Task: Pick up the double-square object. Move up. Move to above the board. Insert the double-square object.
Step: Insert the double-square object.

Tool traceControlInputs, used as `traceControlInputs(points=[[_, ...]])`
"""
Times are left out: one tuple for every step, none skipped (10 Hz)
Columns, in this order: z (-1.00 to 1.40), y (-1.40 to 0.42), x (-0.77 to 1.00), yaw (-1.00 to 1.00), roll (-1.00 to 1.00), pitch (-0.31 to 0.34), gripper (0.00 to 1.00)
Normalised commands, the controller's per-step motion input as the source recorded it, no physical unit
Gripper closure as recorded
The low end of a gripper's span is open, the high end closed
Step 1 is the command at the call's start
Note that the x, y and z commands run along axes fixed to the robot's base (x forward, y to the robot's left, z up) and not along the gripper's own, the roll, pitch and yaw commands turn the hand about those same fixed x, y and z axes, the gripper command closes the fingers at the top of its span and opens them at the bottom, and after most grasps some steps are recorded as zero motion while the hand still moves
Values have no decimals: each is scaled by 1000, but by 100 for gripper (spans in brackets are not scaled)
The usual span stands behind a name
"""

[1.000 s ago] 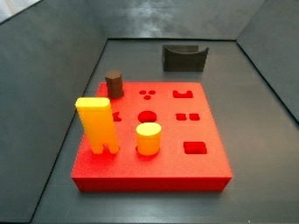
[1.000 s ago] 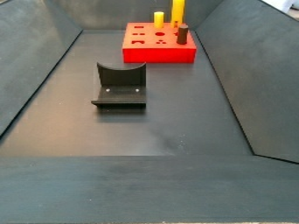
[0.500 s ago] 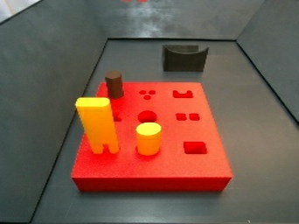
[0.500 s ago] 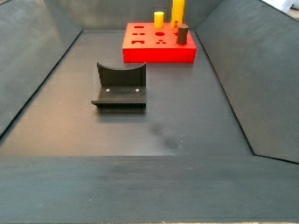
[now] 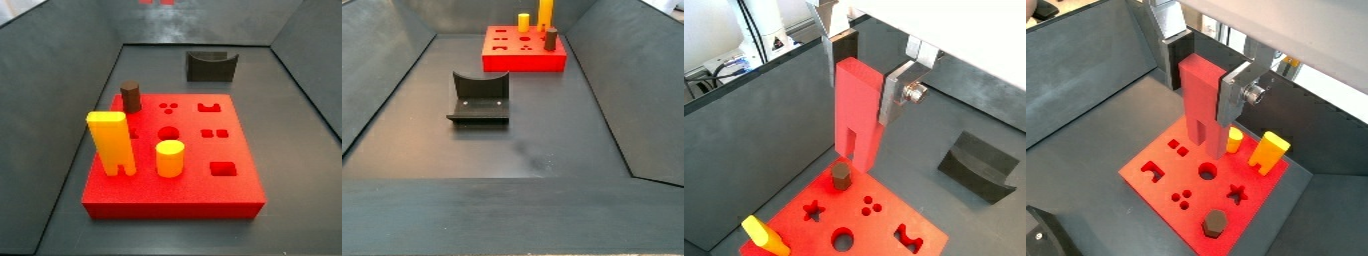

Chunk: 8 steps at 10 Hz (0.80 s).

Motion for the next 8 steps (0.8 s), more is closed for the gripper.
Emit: traceControlInputs(points=[[-506,-160,463,151,0,-11,100],[-554,-206,903,206,0,0,100],[-489,-197,1000,37,51,26,100],[-489,-211,1000,11,76,31,100],[-537,-234,1000,9,16,19,100],[-560,-211,1000,11,4,20,100],[-560,-209,1000,3,9,20,100],[-549,-177,1000,11,3,21,100]])
